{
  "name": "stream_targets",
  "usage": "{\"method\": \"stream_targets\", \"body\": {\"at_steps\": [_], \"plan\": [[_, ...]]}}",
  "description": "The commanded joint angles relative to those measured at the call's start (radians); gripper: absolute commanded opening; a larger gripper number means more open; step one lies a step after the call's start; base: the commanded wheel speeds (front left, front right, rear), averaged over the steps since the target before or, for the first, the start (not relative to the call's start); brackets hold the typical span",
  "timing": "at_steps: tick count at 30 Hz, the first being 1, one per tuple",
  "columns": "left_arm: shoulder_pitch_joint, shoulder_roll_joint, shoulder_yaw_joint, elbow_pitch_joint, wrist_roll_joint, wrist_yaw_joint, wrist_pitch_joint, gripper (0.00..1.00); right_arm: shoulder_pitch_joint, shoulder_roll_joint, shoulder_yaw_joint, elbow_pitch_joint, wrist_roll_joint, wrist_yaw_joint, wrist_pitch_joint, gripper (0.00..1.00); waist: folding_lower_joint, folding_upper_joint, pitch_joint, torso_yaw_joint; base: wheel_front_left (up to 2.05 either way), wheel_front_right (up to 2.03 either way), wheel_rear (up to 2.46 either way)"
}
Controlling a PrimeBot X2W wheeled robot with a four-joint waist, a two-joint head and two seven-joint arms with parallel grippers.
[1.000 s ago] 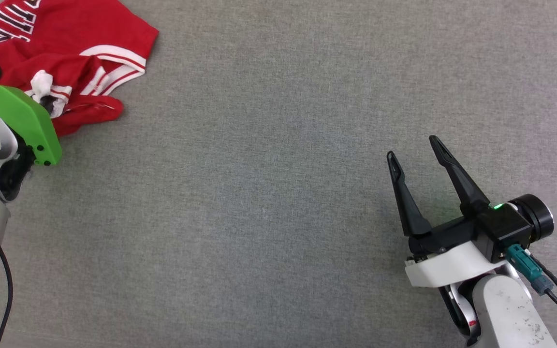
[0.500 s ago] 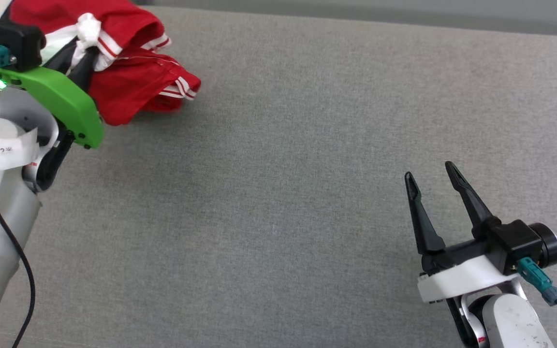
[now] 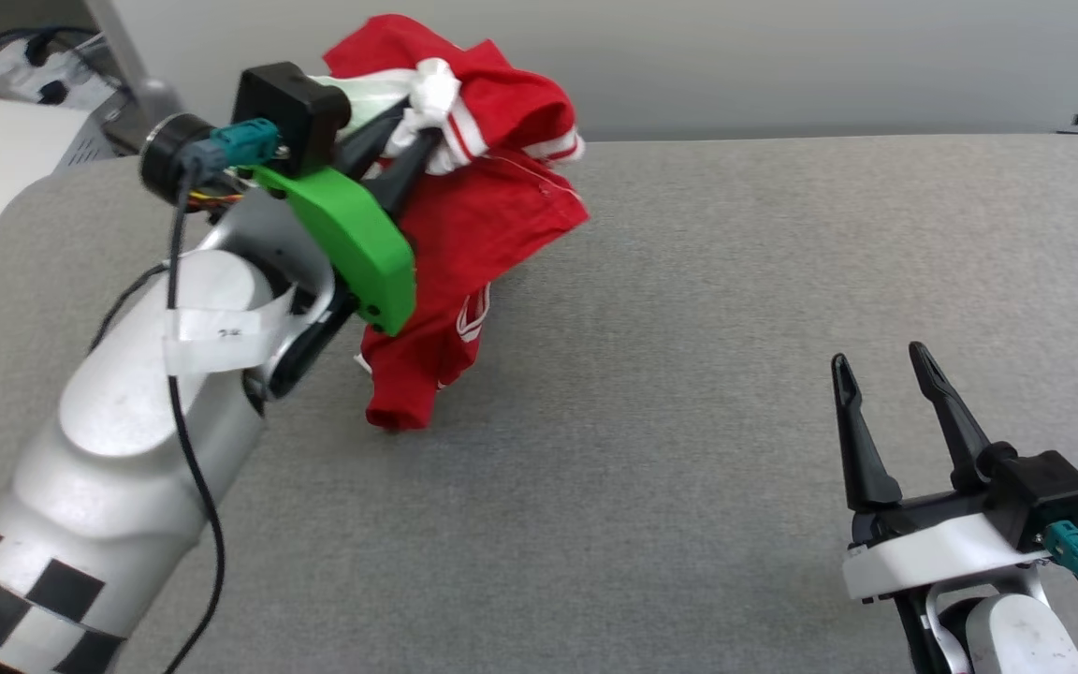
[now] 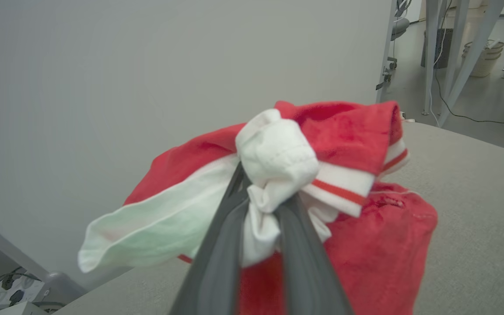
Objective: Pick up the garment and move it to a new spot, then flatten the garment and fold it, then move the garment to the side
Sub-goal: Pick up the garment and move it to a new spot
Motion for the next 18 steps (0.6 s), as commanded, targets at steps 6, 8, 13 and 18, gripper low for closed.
{"method": "stream_targets", "body": {"at_steps": [6,8,13,18], "plan": [[-0.059,-0.128,-0.024,-0.011,-0.012,-0.004,-0.035,0.0,0.025,-0.002,-0.05,-0.015,0.021,-0.001,-0.005,1.0,0.0001,-0.0001,-0.053,-0.197,0.0,0.0,0.0],[-0.074,-0.166,-0.018,-0.009,-0.02,-0.001,-0.06,0.0,0.031,-0.002,-0.066,-0.02,0.02,-0.001,-0.005,1.0,0.0001,-0.0001,-0.053,-0.209,0.0,0.0,0.0],[-0.066,-0.219,-0.006,0.008,-0.042,0.017,-0.101,0.0,0.041,-0.002,-0.092,-0.039,0.02,-0.001,-0.005,1.0,0.0001,-0.0001,-0.044,-0.203,0.0,0.0,0.0],[0.04,-0.201,-0.006,0.079,-0.077,0.037,-0.104,0.0,0.032,-0.001,-0.09,-0.047,0.022,-0.001,-0.005,1.0,0.0001,-0.0001,-0.017,-0.166,0.0,0.0,0.0]]}}
